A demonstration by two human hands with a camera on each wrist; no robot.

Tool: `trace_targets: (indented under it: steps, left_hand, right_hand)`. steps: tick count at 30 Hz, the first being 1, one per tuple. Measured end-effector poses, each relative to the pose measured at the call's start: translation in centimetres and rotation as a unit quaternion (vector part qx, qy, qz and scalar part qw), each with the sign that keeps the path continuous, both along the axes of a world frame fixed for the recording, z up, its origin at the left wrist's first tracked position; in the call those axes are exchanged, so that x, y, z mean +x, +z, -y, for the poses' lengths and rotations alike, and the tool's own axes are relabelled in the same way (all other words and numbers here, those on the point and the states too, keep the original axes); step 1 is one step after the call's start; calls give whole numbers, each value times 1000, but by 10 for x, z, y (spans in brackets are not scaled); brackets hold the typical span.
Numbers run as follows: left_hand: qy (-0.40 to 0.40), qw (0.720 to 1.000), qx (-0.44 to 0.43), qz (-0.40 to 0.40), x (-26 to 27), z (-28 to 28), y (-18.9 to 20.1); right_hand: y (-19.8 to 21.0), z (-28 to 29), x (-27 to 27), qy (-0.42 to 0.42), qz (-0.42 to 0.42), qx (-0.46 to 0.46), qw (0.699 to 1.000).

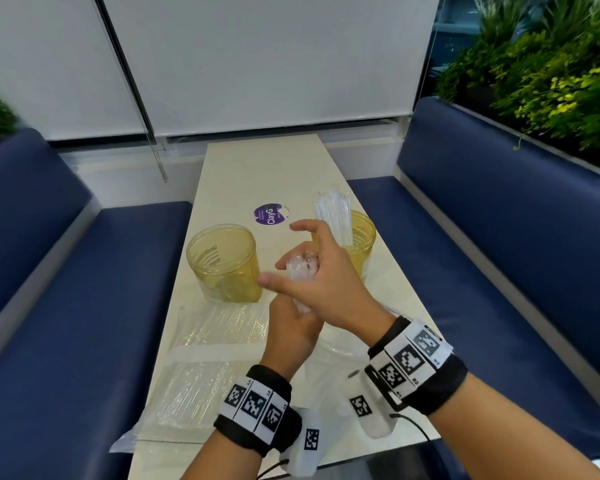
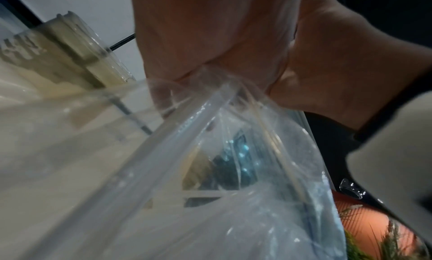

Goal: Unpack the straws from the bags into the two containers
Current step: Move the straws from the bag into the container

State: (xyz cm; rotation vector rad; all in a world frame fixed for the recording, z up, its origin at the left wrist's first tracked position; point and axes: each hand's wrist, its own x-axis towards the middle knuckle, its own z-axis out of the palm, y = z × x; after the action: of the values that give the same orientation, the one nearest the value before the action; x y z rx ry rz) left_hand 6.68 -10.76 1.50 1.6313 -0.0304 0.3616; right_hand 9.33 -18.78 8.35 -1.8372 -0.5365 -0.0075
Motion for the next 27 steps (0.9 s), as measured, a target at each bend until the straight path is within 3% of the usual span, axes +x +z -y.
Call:
trace_targets:
  steps: [3, 7, 10, 12, 17, 21, 24, 27]
  left_hand:
    - [33, 999, -18, -23, 5, 1, -2]
    - [29, 997, 48, -46, 2, -3, -9]
    - [-53, 998, -5, -35, -7, -5, -9]
    - [-46, 997, -28, -62, -8, -5, -9]
    - [-26, 995, 16, -94, -5, -4, -13]
    - [-18, 996, 64, -67, -3, -7, -16]
    - [-11, 995, 81, -58, -1, -5, -16]
    - [-10, 996, 77, -47, 0, -2, -15]
  right_hand:
    - [-22, -6, -4, -15, 25, -65, 997]
    - [-23, -9, -1, -14, 32, -80, 996]
    - [0, -7, 2, -19, -8, -13, 1000]
    - [17, -6, 6, -29, -5, 31, 999]
    - [81, 1, 38, -54, -9, 126, 991]
    - [131, 28, 83, -58, 39, 237, 969]
    - [133, 42, 123, -95, 70, 233, 965]
    - [101, 45, 160, -131, 60, 196, 970]
